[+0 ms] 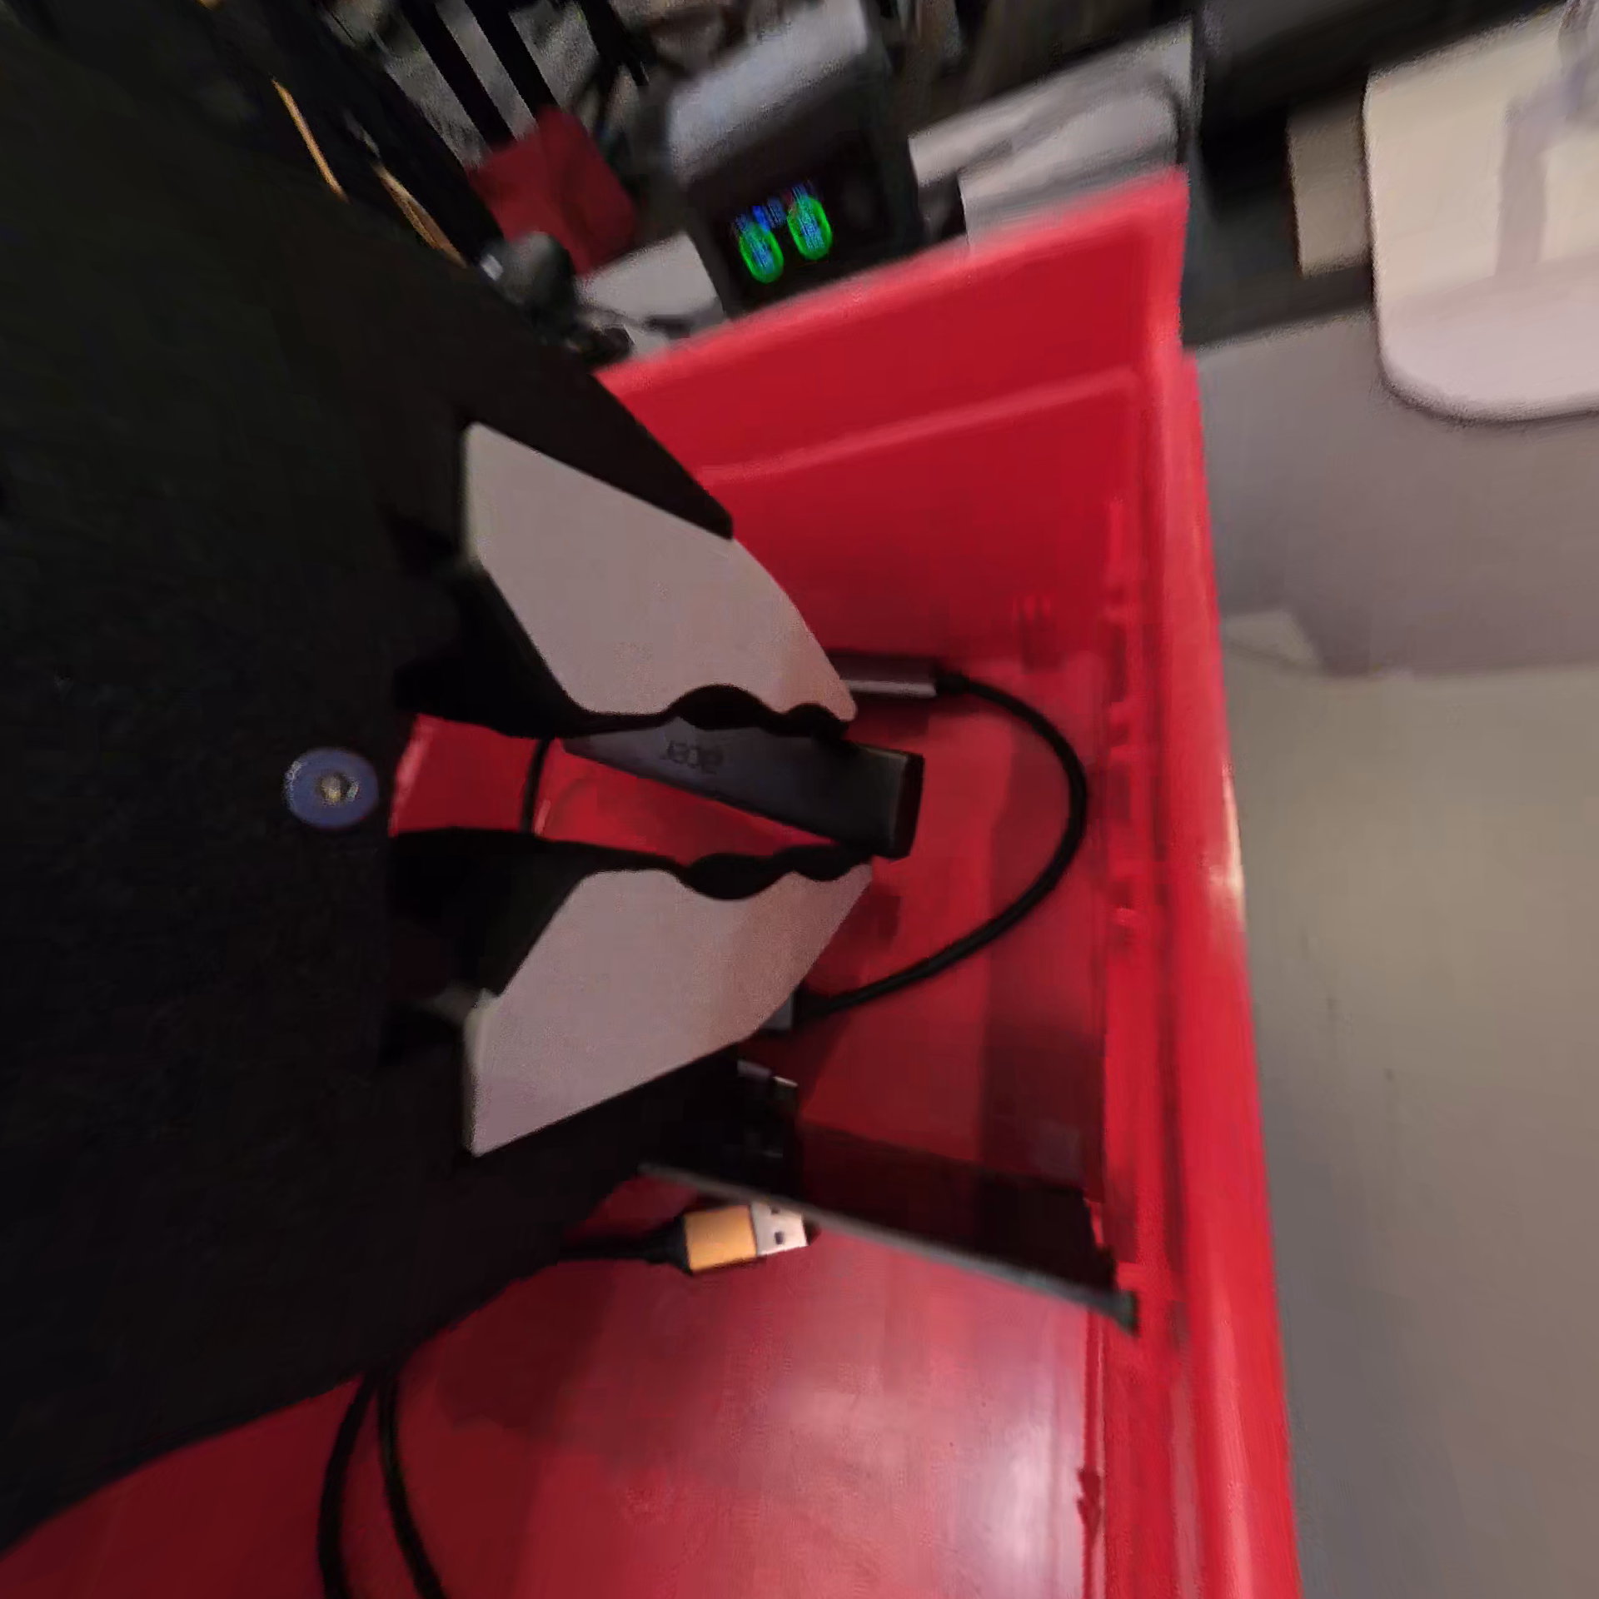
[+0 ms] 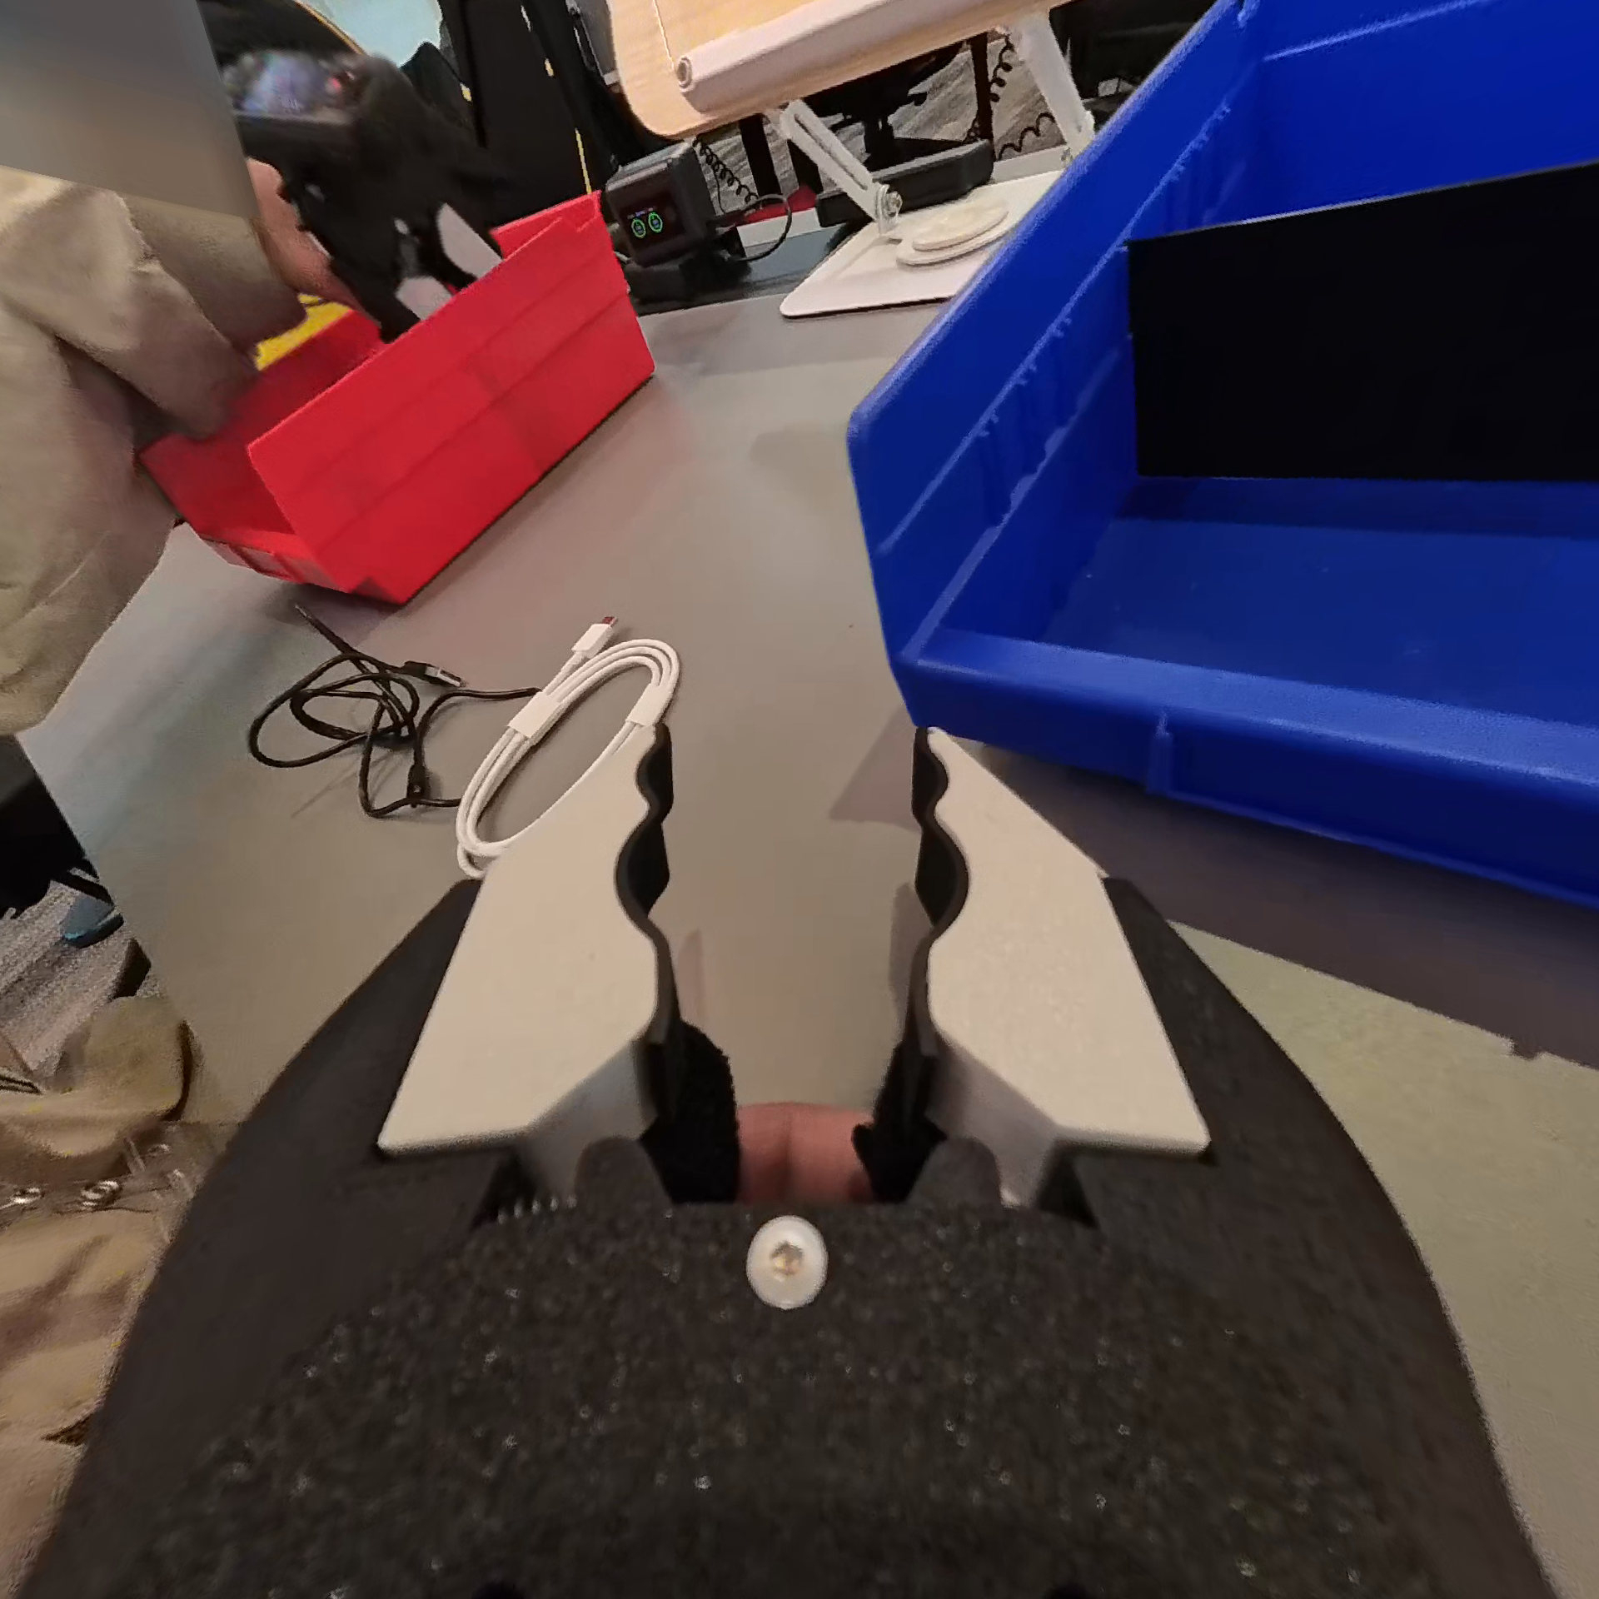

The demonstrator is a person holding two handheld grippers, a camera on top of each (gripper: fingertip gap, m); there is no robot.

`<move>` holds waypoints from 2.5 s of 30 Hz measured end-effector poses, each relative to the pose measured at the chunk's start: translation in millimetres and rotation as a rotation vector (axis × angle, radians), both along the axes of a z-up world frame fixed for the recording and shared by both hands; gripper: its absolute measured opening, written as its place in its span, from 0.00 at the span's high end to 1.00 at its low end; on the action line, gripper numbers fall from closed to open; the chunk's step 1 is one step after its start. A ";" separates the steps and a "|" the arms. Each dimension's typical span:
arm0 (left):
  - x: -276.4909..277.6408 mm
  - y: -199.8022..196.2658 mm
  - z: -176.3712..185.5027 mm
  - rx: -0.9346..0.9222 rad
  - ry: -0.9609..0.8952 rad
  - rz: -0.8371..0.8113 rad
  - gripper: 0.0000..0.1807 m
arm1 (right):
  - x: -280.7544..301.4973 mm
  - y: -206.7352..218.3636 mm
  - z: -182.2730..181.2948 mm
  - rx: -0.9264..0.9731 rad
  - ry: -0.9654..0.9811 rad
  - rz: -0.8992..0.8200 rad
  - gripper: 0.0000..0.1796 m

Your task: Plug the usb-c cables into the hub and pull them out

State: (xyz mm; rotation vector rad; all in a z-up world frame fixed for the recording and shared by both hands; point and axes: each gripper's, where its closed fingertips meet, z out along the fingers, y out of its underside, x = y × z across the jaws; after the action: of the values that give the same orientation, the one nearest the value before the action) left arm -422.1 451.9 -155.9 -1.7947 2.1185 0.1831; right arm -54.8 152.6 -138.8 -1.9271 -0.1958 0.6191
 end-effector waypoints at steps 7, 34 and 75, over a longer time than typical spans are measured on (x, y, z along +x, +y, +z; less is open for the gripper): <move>6.8 -21.9 116.9 0.470 -0.209 0.004 0.88 | -18.9 -3.8 15.5 0.064 -0.012 0.048 0.69; 196.6 -269.8 176.9 0.979 -0.454 -0.339 0.88 | -184.0 33.9 166.9 0.484 0.086 0.354 0.95; 184.5 -389.0 116.6 -0.468 -1.497 0.016 0.94 | -189.5 -88.3 93.9 0.300 0.332 0.997 0.95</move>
State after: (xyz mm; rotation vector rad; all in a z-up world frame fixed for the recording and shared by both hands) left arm -237.6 63.0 -39.3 -1.2976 1.0140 -1.3036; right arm -244.2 64.3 -44.9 -1.3169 -1.0011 1.4459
